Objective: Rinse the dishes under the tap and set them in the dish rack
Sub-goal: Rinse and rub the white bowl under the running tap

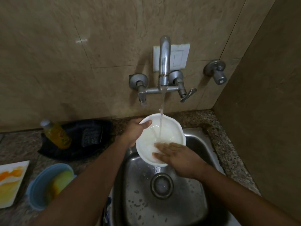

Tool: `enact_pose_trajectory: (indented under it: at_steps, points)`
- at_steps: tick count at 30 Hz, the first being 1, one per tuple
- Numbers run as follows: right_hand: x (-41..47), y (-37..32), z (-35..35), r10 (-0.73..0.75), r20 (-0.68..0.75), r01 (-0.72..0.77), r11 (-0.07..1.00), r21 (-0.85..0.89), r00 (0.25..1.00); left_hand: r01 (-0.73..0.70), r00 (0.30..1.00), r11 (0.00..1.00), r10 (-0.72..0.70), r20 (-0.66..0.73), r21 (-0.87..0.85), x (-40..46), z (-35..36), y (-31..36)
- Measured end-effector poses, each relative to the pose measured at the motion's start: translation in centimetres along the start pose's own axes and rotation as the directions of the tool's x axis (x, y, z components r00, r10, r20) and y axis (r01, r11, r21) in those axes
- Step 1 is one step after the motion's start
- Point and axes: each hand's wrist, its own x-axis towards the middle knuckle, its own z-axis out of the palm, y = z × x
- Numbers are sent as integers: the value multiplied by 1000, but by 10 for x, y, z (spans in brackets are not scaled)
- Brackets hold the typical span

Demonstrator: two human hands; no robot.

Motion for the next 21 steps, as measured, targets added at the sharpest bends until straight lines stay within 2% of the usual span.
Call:
enact_pose_trajectory:
  at_steps: [4, 7, 9, 11, 13, 15, 16, 19, 21]
  points:
    - [16, -23, 7, 165, -1, -163, 977, 137, 986, -36, 992, 991, 20, -121, -128, -2, 6, -10]
    - [37, -50, 0, 214, -54, -192, 944, 268, 975, -17, 992, 969, -16, -129, -246, -10, 12, -17]
    - [31, -47, -3, 204, -70, -179, 947, 267, 976, 1, 986, 959, -48, -158, -285, -16, 10, -22]
    - [12, -29, -4, 159, -57, -147, 975, 168, 986, 31, 971, 964, -92, -222, -264, -20, 4, -31]
    - [6, -17, 1, 216, -60, -210, 973, 94, 975, 39, 958, 977, -97, -272, -210, -20, 3, -36]
    - [21, -30, 1, 299, -46, -290, 947, 141, 953, 11, 954, 985, -63, -295, -174, -19, 5, -34]
    - [29, -42, 4, 294, -50, -280, 941, 191, 954, -11, 954, 989, -35, -298, -150, -18, 5, -32]
    - [21, -58, 7, 157, -34, -140, 942, 304, 987, -55, 966, 993, 28, -255, -100, -19, -2, -27]
    - [7, -41, 1, 147, -48, -130, 958, 257, 988, -18, 970, 995, -5, -241, -94, -24, -5, -35]
